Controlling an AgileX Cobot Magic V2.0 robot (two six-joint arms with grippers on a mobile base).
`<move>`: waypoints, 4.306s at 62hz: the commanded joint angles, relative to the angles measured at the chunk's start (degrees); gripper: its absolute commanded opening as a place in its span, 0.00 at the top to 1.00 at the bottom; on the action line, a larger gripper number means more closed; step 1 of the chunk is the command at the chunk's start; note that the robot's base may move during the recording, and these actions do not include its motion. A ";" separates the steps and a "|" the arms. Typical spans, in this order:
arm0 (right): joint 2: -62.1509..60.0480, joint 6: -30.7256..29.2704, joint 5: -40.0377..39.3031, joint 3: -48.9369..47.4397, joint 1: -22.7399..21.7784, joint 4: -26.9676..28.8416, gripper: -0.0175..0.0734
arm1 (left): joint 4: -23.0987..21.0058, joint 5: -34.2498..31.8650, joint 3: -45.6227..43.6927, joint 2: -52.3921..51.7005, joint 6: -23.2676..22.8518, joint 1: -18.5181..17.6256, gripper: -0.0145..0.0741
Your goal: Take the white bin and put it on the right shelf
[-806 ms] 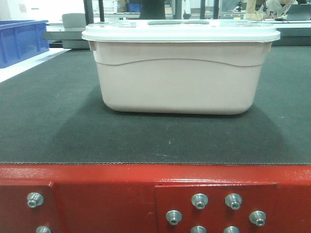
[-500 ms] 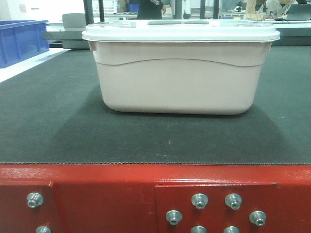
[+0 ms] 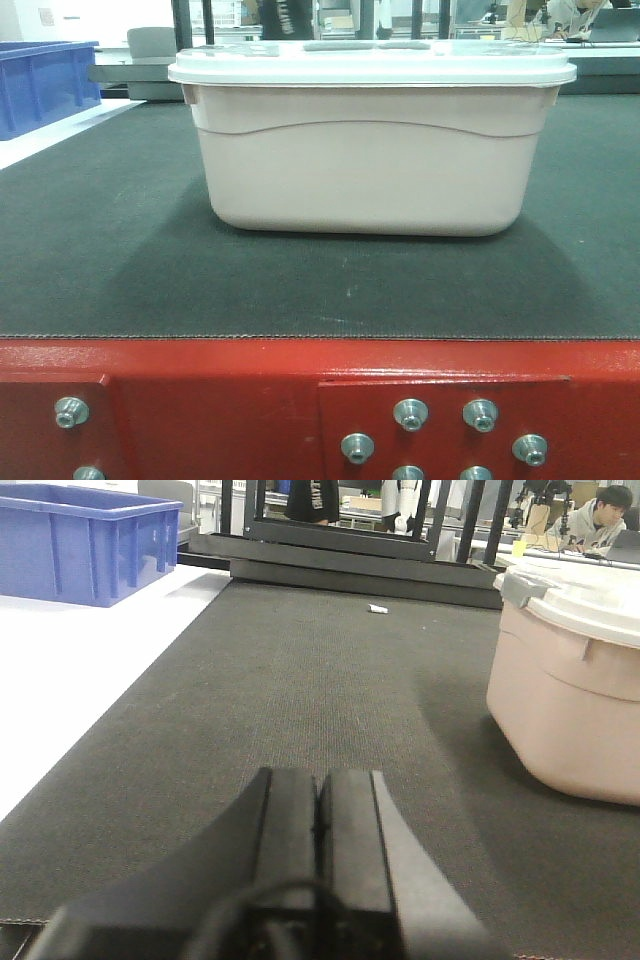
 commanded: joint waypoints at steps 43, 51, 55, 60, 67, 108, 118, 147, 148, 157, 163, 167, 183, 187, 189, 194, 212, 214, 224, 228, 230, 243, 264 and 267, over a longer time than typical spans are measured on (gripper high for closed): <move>19.76 0.49 0.15 -30.15 -0.12 6.94 0.49 | -0.89 12.58 -37.59 27.12 -0.31 -0.08 0.80; 26.18 0.49 -0.32 -31.07 -0.12 6.94 0.27 | -3.84 12.90 -39.86 34.22 -0.31 -0.87 0.52; 29.28 0.49 -0.23 -31.55 -0.12 6.94 0.18 | -4.89 12.90 -40.66 37.43 -0.31 -2.09 0.41; 32.45 0.49 0.84 -32.97 -0.12 7.42 0.12 | -6.49 13.15 -41.98 40.93 -0.31 -3.52 0.35; 36.60 0.49 5.73 -37.92 -0.12 10.85 0.11 | -11.25 15.33 -46.56 45.53 -0.31 -4.75 0.35; 69.42 -10.72 42.35 -81.47 -0.76 36.50 0.11 | -62.55 56.11 -88.15 89.17 25.81 7.30 0.35; 74.89 -20.19 48.83 -83.59 -8.17 52.27 0.11 | -71.58 59.19 -88.33 95.61 30.40 9.19 0.35; 97.17 -46.98 72.27 -83.59 -22.67 85.15 0.11 | -80.04 59.83 -88.33 107.05 36.03 8.38 0.35; 98.00 -47.38 72.27 -83.59 -22.42 85.15 0.11 | -80.19 59.83 -88.33 107.23 36.03 8.09 0.35; 103.24 -49.13 72.11 -83.59 -20.85 85.26 0.11 | -80.89 59.17 -88.33 109.60 36.60 6.25 0.35; 105.66 -49.67 71.49 -83.59 -19.60 85.43 0.11 | -80.89 58.34 -88.33 110.73 37.46 5.19 0.35; 107.03 -50.78 71.25 -83.59 -18.44 85.49 0.11 | -81.04 58.12 -88.33 111.65 37.46 4.59 0.35; 109.31 -52.38 69.12 -83.59 -13.61 86.89 0.11 | -83.06 58.12 -88.33 113.27 37.46 3.56 0.35; 109.64 -52.67 68.85 -83.59 -12.67 87.24 0.11 | -84.05 58.37 -88.33 113.27 37.46 3.56 0.35; 109.82 -52.96 68.85 -83.59 -12.40 87.34 0.11 | -84.47 58.46 -88.33 113.27 37.46 3.56 0.35; 109.97 -53.82 68.73 -83.59 -11.49 87.46 0.11 | -84.58 58.46 -88.33 113.27 37.46 3.56 0.35; 109.97 -54.18 68.57 -83.59 -10.88 89.50 0.11 | -84.71 58.46 -88.33 113.27 37.46 1.55 0.35; 109.97 -54.18 68.57 -83.59 -10.88 89.50 0.11 | -84.71 58.46 -88.33 113.27 37.46 1.28 0.35; 109.97 -54.18 68.57 -83.59 -10.88 89.45 0.13 | -84.71 58.46 -88.33 113.27 37.46 0.61 0.37; 109.97 -54.18 68.88 -83.59 -10.88 89.45 0.17 | -84.71 58.35 -88.33 113.27 37.46 0.61 0.39; 109.97 -54.18 69.01 -83.59 -10.88 89.45 0.20 | -84.71 58.21 -88.33 113.27 37.46 0.61 0.40; 109.97 -54.18 69.87 -83.59 -10.88 89.45 0.53 | -84.71 57.83 -88.33 113.27 37.46 0.61 0.67; 109.46 -54.25 72.69 -83.59 -10.88 90.19 0.75 | -88.59 61.92 -88.58 113.27 37.69 0.61 0.97; 108.74 -54.25 72.69 -83.59 -10.88 90.19 0.75 | -89.23 63.08 -88.67 113.27 37.69 0.61 0.97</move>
